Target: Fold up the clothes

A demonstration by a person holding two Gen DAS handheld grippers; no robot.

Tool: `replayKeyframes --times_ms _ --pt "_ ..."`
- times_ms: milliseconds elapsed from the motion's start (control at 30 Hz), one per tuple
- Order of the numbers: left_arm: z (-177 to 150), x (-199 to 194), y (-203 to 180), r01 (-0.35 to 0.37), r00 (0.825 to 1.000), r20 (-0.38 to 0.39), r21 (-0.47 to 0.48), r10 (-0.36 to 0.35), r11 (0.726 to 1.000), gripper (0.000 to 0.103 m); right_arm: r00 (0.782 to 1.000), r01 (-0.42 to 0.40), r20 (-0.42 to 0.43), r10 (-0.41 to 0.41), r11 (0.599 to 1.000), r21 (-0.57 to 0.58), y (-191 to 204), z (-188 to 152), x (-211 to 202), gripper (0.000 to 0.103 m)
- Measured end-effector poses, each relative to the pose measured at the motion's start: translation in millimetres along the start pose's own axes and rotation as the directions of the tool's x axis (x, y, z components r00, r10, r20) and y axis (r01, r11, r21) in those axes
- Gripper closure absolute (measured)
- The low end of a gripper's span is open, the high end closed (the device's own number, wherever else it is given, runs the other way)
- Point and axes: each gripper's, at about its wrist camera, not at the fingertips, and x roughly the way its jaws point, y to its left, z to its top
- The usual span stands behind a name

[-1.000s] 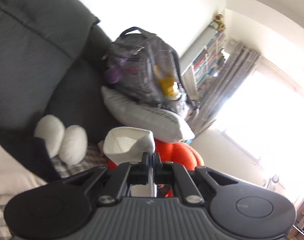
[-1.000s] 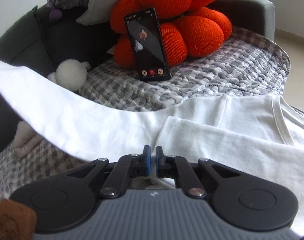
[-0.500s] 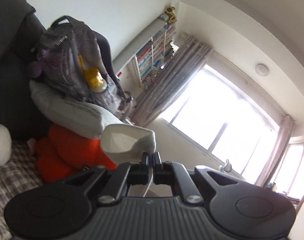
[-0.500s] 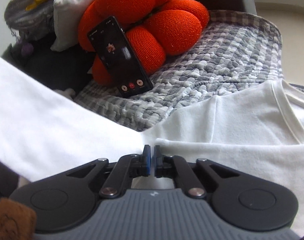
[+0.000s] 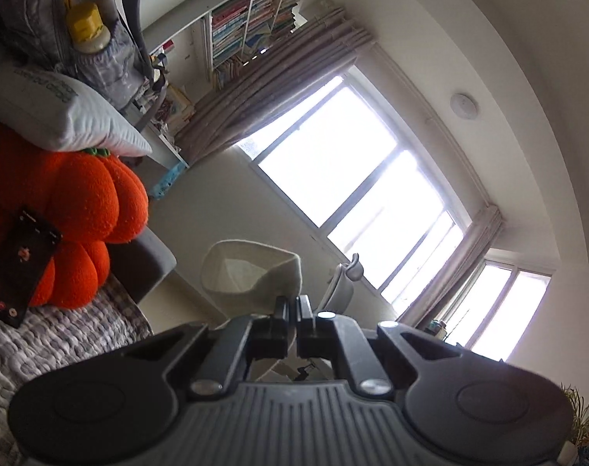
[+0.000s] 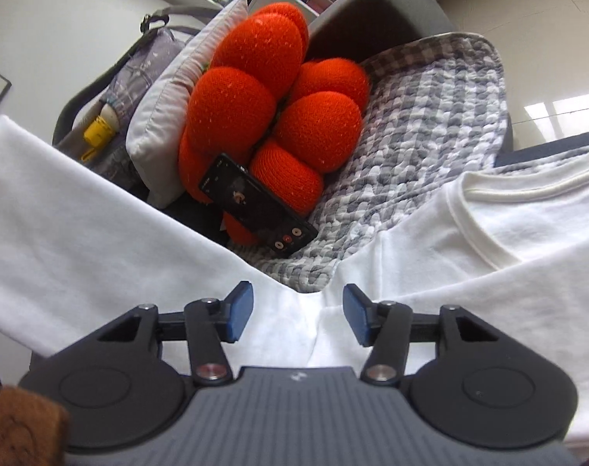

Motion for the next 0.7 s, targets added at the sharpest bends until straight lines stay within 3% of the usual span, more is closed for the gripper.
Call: replayKeyframes --times_ms 433,700 --pt "-73.7 80.9 -19.9 0.018 0.979 -0.203 -0.028 -0.024 0.999 0.100 0.985 -0.034 0.174 0.014 0.993 0.114 -62.2 6.6 -115.9 0.045" --pt "-130.4 124.3 -8.3 -0.014 0.944 -0.330 -0.064 -0.008 0.998 0.100 0.960 -0.041 0.280 -0.010 0.984 0.175 -94.8 -4.2 -162.3 0.044"
